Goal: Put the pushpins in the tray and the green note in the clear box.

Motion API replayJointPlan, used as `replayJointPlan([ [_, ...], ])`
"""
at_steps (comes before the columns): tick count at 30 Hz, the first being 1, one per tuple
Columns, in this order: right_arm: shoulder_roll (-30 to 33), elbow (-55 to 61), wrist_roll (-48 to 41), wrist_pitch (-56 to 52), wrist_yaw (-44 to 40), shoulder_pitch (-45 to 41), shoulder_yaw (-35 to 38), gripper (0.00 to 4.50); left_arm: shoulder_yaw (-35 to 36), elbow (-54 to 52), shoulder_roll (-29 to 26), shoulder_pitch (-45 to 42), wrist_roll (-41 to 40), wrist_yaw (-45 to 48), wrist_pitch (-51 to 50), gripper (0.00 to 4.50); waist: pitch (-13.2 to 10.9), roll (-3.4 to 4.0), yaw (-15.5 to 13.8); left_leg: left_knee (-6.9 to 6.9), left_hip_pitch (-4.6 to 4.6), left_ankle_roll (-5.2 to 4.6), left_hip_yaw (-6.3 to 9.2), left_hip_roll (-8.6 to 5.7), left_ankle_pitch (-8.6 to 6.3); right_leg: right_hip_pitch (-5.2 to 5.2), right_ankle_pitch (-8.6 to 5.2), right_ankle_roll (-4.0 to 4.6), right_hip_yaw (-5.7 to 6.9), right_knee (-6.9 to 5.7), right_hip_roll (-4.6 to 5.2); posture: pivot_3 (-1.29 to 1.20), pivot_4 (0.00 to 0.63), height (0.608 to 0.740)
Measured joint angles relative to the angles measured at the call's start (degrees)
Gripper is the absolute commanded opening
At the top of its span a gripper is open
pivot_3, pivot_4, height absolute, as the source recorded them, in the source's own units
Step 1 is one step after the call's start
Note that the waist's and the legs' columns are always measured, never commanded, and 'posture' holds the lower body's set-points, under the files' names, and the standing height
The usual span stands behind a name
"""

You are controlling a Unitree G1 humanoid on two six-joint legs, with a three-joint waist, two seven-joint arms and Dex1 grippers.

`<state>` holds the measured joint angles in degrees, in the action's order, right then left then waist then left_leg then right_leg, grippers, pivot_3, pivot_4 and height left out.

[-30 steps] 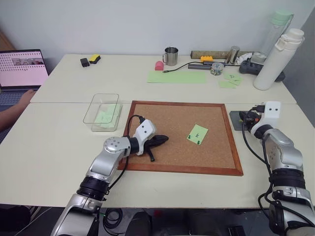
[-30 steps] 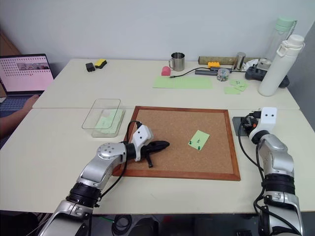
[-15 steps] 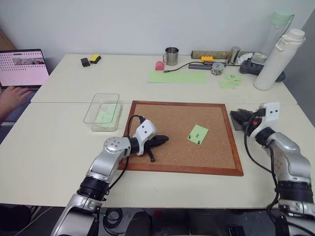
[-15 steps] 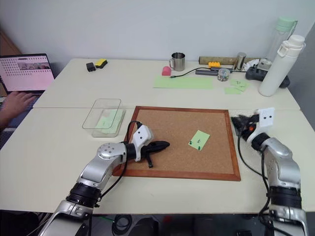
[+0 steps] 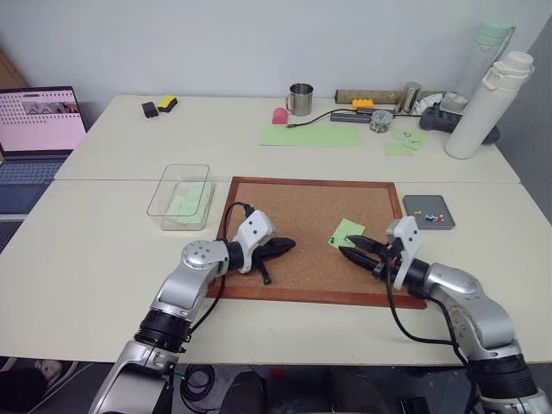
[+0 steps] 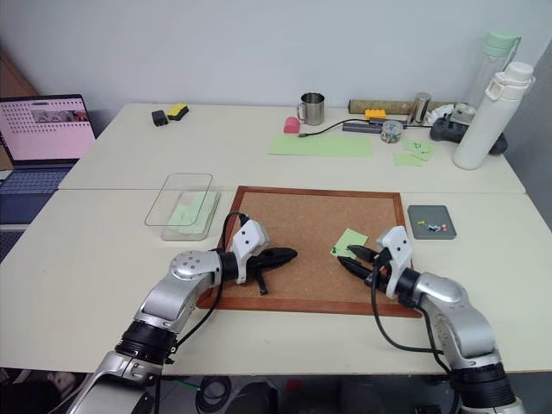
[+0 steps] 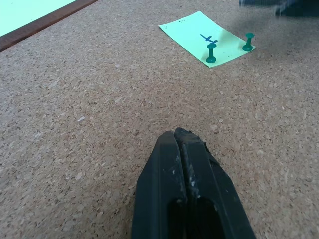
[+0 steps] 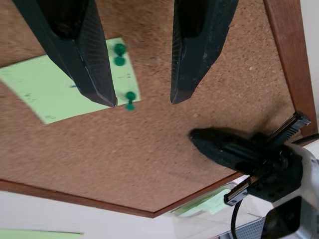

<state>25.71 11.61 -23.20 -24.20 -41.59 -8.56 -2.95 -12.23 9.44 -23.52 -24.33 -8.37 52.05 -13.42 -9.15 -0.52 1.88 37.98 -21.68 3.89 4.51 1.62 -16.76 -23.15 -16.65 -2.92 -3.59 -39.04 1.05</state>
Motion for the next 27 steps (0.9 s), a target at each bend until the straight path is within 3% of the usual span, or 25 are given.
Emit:
replayJointPlan([
  [9,-0.3,-4.1,4.2,1.5,0.3,-1.2,-1.8,1.77,0.1,-0.8,-0.1,0.5,0.0,-0.2,-0.4,0.00,0.0,0.00,0.0,-0.01,0.01,0.00,0.00,0.00,0.00,0.00,0.00,0.00,-0.01,0.00,0.00,0.00,0.150,0.740],
  [18,-0.9,-5.6,4.1,1.8,0.2,-1.5,-0.8,0.04,0.2,-1.3,-0.1,0.9,0.0,-0.4,-0.5,0.00,0.0,0.00,0.0,-0.01,0.02,0.00,0.00,0.00,0.00,0.00,0.00,0.00,-0.01,0.00,0.00,0.00,0.150,0.740],
  [27,-3.1,-3.7,-0.2,-0.3,0.9,-1.6,2.4,0.04,0.2,-1.4,-0.2,0.9,0.0,-0.3,-0.9,0.00,0.0,0.00,0.0,-0.01,0.02,0.00,0.00,0.00,0.00,0.00,0.00,0.00,-0.02,-0.01,0.00,0.00,0.150,0.740],
])
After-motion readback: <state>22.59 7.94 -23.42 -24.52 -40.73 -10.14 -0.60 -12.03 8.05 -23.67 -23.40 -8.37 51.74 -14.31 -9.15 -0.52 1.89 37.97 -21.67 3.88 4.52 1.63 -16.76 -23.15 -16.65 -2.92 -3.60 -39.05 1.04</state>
